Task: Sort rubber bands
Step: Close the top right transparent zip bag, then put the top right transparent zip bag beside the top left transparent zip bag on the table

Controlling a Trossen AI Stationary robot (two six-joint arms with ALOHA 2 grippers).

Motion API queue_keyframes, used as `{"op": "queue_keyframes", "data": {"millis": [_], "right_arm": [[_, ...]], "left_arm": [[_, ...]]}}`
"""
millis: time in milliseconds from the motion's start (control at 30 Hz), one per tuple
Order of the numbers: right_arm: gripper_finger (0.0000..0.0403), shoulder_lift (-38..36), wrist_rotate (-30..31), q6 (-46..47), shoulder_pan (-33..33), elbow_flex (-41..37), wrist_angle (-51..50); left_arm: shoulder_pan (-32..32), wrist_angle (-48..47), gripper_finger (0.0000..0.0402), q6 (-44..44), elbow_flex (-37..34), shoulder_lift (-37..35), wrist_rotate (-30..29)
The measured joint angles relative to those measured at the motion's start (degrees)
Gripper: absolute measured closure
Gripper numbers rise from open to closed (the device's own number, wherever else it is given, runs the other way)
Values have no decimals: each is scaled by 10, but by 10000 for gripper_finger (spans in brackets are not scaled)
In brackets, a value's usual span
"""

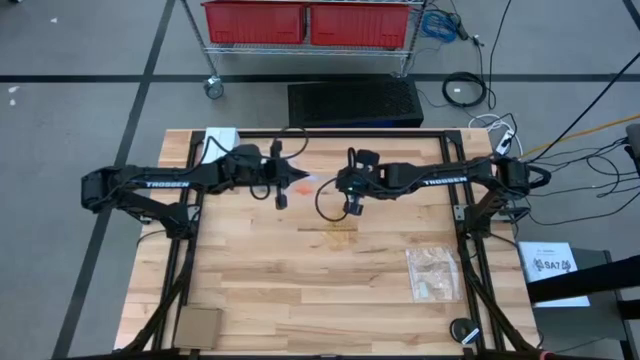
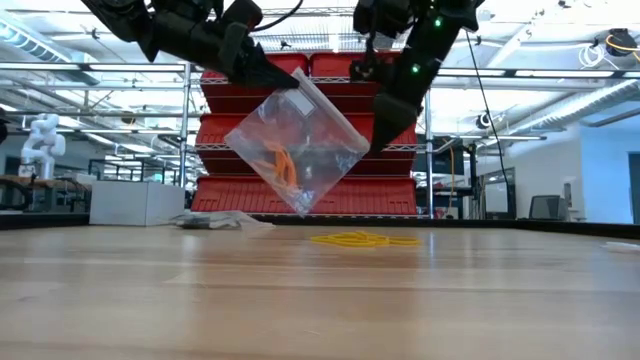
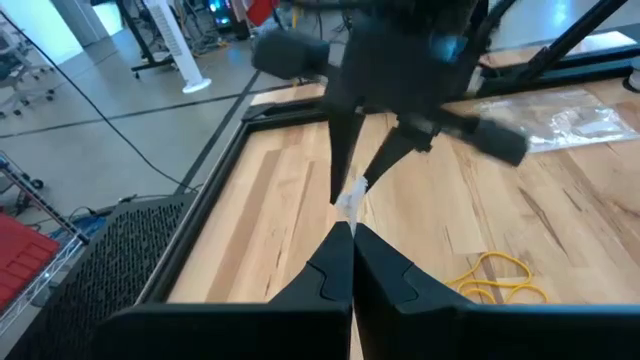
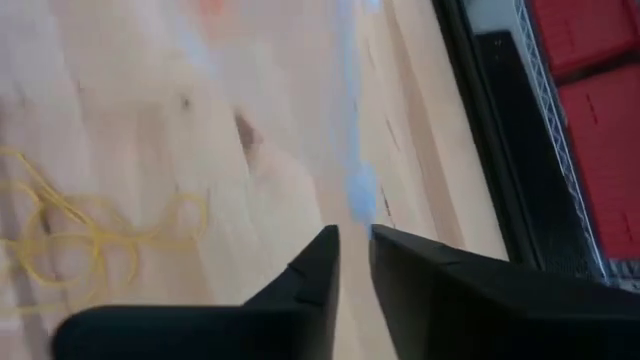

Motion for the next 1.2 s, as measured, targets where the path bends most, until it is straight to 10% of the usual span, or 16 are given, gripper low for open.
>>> {"op": "queue_keyframes", "data": {"millis": [467,900,1200], "right_arm": [[226,-46,-17,20,1,0,-51],[387,-154,-36,99,1,1,-195],[398,-158,-35,90,1,1,-174]], "left_arm": [[0,0,402,-31,1,20,-8],[29,228,401,-75,1,204,-10],[95,242,369,-118,1,268,-58]]}}
